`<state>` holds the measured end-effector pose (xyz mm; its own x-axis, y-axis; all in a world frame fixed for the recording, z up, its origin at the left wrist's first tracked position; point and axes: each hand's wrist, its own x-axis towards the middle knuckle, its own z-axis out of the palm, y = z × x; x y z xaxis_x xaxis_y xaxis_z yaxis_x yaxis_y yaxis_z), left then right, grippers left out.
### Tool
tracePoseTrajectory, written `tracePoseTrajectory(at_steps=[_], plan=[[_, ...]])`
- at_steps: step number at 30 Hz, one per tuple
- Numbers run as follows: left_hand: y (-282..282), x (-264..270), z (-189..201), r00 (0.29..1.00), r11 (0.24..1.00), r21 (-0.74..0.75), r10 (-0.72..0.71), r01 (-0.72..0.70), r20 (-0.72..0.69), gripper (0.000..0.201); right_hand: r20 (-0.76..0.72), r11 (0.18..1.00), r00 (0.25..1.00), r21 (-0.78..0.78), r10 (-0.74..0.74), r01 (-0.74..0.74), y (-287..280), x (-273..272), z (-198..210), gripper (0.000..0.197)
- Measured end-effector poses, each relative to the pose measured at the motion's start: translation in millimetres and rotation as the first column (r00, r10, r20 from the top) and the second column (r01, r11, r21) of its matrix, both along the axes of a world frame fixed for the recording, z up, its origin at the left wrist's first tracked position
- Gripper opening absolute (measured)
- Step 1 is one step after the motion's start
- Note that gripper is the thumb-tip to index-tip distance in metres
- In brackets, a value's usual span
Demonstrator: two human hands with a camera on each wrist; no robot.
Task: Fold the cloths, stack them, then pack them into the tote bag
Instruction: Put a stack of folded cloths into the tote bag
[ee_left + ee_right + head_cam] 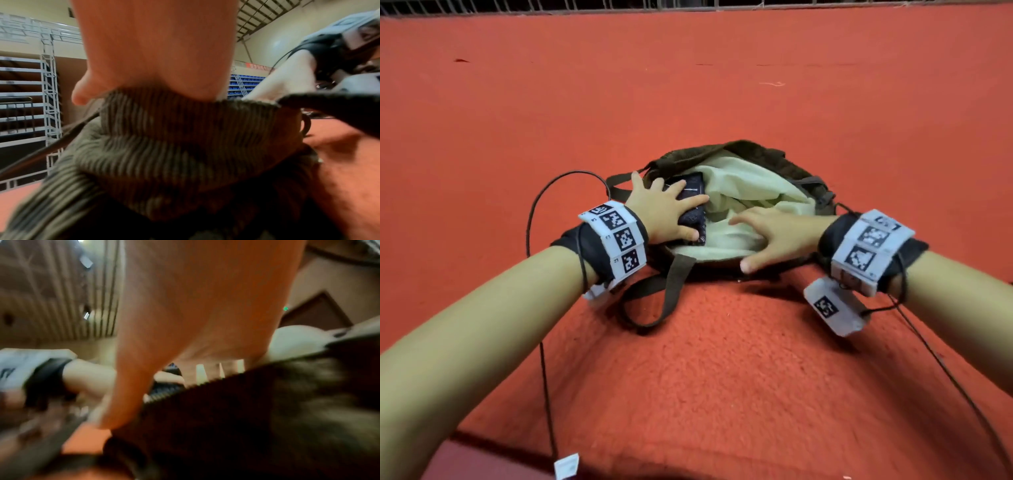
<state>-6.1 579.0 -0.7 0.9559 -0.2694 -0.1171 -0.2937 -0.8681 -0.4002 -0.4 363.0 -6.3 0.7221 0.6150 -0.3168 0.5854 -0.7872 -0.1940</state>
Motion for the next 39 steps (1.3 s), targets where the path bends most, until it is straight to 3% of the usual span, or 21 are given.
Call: tracePoseTrajectory(at_steps=[1,2,4,6,8,15,17,19,21,23,24,26,28,30,33,36,37,39], plan=[[-1.9,0.8,0.0,0.998,0.998,-0.012,-0.065,0.065,-0.009,0.070,0.001,0.998,1.000,-0.063,0.026,-0.026,-3.2,-3.0,-6.4,0.088],[-4.6,1.0,0.0,0.988,0.989,-0.026,-0.148,0.147,-0.037,0.067,0.028,0.990,0.998,-0.130,0.059,-0.055,-4.5,-5.6,-10.2,0.087],[-10.7,-1.1,-0.6,0.957,0.966,-0.075,-0.255,0.246,-0.140,0.057,0.098,0.978,0.988,-0.180,0.121,-0.102,-4.4,-7.8,-10.8,0.057],[-9.1,0.1,0.1,0.947,0.965,-0.110,-0.256,0.238,-0.196,0.049,0.135,0.982,0.984,-0.164,0.117,-0.094,-5.2,-8.4,-2.0,0.031],[0.7,4.6,4.8,0.950,0.972,-0.097,-0.229,0.212,-0.212,0.043,0.132,0.979,0.986,-0.191,0.103,-0.077,-8.3,-10.4,7.2,0.017],[24.0,16.6,6.3,0.945,0.968,-0.154,-0.232,0.200,-0.231,0.048,0.122,0.938,0.980,-0.329,0.157,-0.109,-6.3,-27.5,14.8,0.010],[28.4,11.9,4.9,0.938,0.915,-0.364,-0.268,0.176,-0.220,0.059,-0.020,0.968,0.997,-0.240,0.069,-0.072,-6.9,-25.1,21.0,0.025],[35.0,1.5,10.0,0.951,0.726,-0.669,-0.294,0.159,-0.093,0.066,-0.281,0.992,0.956,0.064,-0.087,0.109,-6.1,-20.9,29.6,0.045],[41.7,-8.8,11.7,0.971,0.554,-0.798,-0.173,0.237,0.168,0.062,-0.418,0.859,0.890,0.375,-0.180,0.349,8.0,-12.1,32.2,0.042],[42.0,-20.3,8.8,0.954,0.530,-0.829,0.115,0.176,0.277,0.054,-0.541,0.638,0.789,0.504,-0.292,0.582,34.8,-3.1,25.1,0.034],[44.8,-20.9,1.2,0.937,0.524,-0.850,0.271,0.049,0.222,0.052,-0.611,0.550,0.720,0.496,-0.328,0.672,50.1,-0.4,19.5,0.034],[46.8,-25.4,-6.7,0.896,0.455,-0.844,0.439,-0.284,-0.065,0.061,-0.702,0.485,0.626,0.440,-0.339,0.756,78.0,0.5,10.3,0.033],[48.5,-31.0,-13.5,0.873,0.483,-0.738,0.371,-0.472,-0.316,0.055,-0.721,0.486,0.606,0.418,-0.337,0.768,96.6,0.4,5.0,0.036],[48.5,-36.4,-16.5,0.867,0.534,-0.683,0.308,-0.498,-0.392,0.029,-0.722,0.455,0.599,0.429,-0.346,0.780,105.7,-0.2,2.6,0.031],[47.0,-44.0,-1.8,0.894,0.484,-0.753,0.287,-0.446,-0.345,0.026,-0.782,0.356,0.542,0.433,-0.309,0.828,108.1,-0.4,-0.5,0.029],[46.8,-48.0,28.5,0.924,0.353,-0.879,0.321,-0.320,-0.208,0.023,-0.849,0.252,0.480,0.426,-0.221,0.869,108.7,1.3,1.8,0.026],[48.2,-48.0,35.6,0.924,0.365,-0.878,0.334,-0.311,-0.188,0.023,-0.871,0.234,0.455,0.410,-0.188,0.881,110.7,0.4,4.9,0.027],[48.7,-48.6,40.6,0.916,0.492,-0.789,0.336,-0.368,-0.218,0.024,-0.907,0.236,0.400,0.363,-0.132,0.901,117.2,-3.9,8.6,0.029]])
